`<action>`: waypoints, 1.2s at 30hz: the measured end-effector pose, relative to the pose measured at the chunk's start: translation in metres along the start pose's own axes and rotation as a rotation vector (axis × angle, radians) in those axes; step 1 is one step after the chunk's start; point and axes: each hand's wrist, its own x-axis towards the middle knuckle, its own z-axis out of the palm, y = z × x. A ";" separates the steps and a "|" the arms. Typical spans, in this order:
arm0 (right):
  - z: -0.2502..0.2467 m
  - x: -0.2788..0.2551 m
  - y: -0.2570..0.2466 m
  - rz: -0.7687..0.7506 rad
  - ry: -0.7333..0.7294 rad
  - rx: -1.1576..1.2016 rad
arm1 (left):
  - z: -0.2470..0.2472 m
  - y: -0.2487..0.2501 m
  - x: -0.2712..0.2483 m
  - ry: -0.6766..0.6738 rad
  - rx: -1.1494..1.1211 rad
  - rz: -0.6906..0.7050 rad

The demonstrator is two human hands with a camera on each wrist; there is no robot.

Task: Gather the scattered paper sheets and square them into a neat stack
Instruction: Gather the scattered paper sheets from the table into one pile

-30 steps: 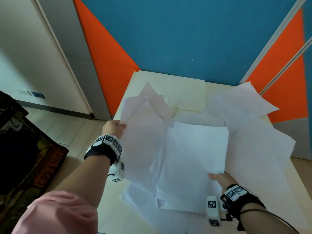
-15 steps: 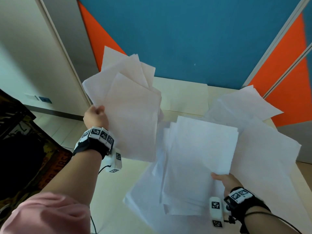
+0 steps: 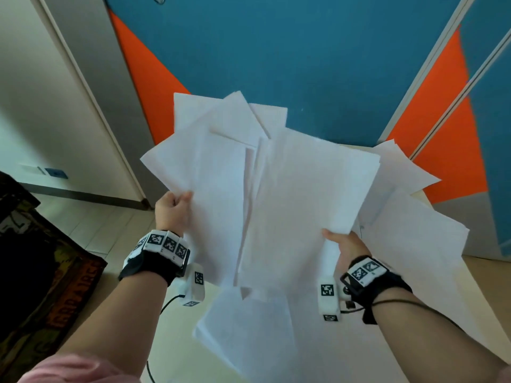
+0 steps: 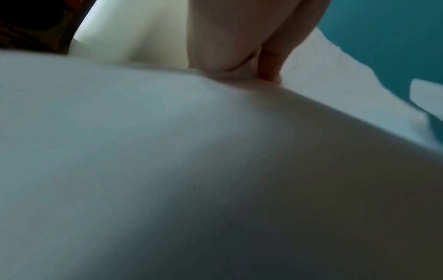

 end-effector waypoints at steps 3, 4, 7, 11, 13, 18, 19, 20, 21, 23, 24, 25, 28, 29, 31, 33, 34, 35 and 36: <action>0.020 -0.005 -0.024 -0.126 -0.020 -0.020 | 0.002 0.006 -0.012 -0.162 -0.003 -0.009; 0.023 -0.004 -0.027 -0.140 -0.048 -0.015 | 0.004 0.006 -0.016 -0.217 -0.012 -0.027; 0.028 -0.004 -0.026 -0.136 -0.134 -0.038 | 0.003 0.000 -0.026 -0.307 -0.008 -0.070; 0.023 -0.005 -0.019 0.000 -0.236 -0.150 | 0.003 -0.015 -0.033 -0.453 -0.141 -0.224; 0.017 -0.001 -0.015 0.014 -0.216 -0.178 | -0.002 -0.017 -0.037 -0.425 -0.099 -0.318; 0.010 -0.008 -0.008 0.049 -0.262 -0.104 | -0.003 -0.013 -0.053 -0.631 -0.217 -0.291; 0.009 -0.008 -0.005 0.061 -0.290 -0.110 | 0.006 -0.019 -0.055 -0.708 -0.291 -0.388; 0.010 -0.009 -0.003 0.077 -0.317 -0.131 | 0.013 -0.022 -0.054 -0.747 -0.250 -0.389; 0.012 -0.012 -0.002 0.090 -0.340 -0.169 | 0.017 -0.026 -0.053 -0.689 -0.239 -0.373; 0.013 -0.016 0.001 0.097 -0.334 -0.221 | 0.020 -0.027 -0.053 -0.612 -0.266 -0.399; 0.013 -0.015 0.005 0.093 -0.311 -0.223 | 0.021 -0.029 -0.052 -0.606 -0.309 -0.409; 0.012 -0.014 0.008 0.087 -0.275 -0.228 | 0.020 -0.031 -0.050 -0.641 -0.326 -0.406; 0.010 -0.013 0.020 0.065 -0.182 -0.274 | 0.022 -0.030 -0.055 -0.791 -0.291 -0.377; 0.011 -0.014 0.021 0.065 -0.168 -0.285 | 0.024 -0.034 -0.053 -0.783 -0.260 -0.372; 0.012 -0.015 0.022 0.061 -0.187 -0.259 | 0.031 -0.041 -0.049 -0.676 -0.132 -0.373; 0.011 -0.015 0.023 0.035 -0.173 -0.246 | 0.039 -0.043 -0.048 -0.535 0.036 -0.341; 0.009 -0.014 0.024 0.028 -0.156 -0.264 | 0.043 -0.043 -0.048 -0.473 0.137 -0.312; 0.006 -0.013 0.025 0.025 -0.150 -0.298 | 0.047 -0.043 -0.049 -0.416 0.245 -0.276; 0.002 -0.011 0.027 0.026 -0.151 -0.327 | 0.051 -0.041 -0.051 -0.382 0.333 -0.231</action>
